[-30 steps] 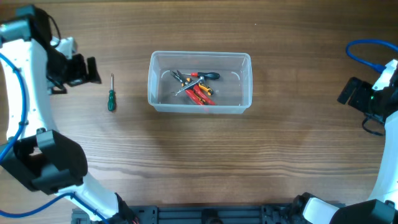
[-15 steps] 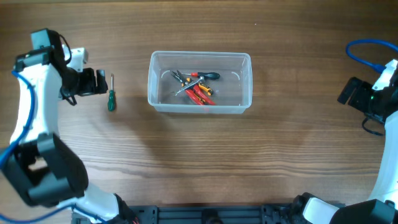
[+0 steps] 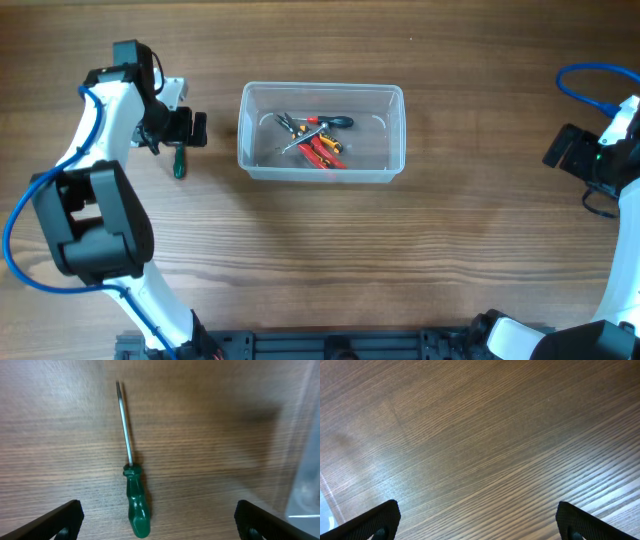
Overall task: Pack container
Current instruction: 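Move the left gripper over the green-handled screwdriver, then lower the left gripper and close it on the green handle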
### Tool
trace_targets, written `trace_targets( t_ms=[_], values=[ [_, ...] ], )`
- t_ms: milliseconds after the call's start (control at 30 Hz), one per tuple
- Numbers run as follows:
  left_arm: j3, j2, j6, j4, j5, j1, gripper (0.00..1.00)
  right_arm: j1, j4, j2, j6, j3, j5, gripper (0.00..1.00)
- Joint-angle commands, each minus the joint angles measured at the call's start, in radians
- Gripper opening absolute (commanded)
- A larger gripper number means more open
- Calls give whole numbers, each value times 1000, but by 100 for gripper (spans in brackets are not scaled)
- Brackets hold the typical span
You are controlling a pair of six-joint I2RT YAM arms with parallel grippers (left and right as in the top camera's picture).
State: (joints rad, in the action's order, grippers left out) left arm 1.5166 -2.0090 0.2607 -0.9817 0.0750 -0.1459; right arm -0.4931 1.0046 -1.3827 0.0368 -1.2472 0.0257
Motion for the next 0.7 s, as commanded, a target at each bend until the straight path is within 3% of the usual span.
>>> trace_targets(
  t_ms=[0, 667],
  values=[
    [18, -35, -10, -3, -43, -3, 100, -2, -2, -1, 16, 3, 9, 100],
    [19, -134, -60, -41, -46, -59, 100, -2, -2, -1, 16, 3, 9, 100]
  ],
)
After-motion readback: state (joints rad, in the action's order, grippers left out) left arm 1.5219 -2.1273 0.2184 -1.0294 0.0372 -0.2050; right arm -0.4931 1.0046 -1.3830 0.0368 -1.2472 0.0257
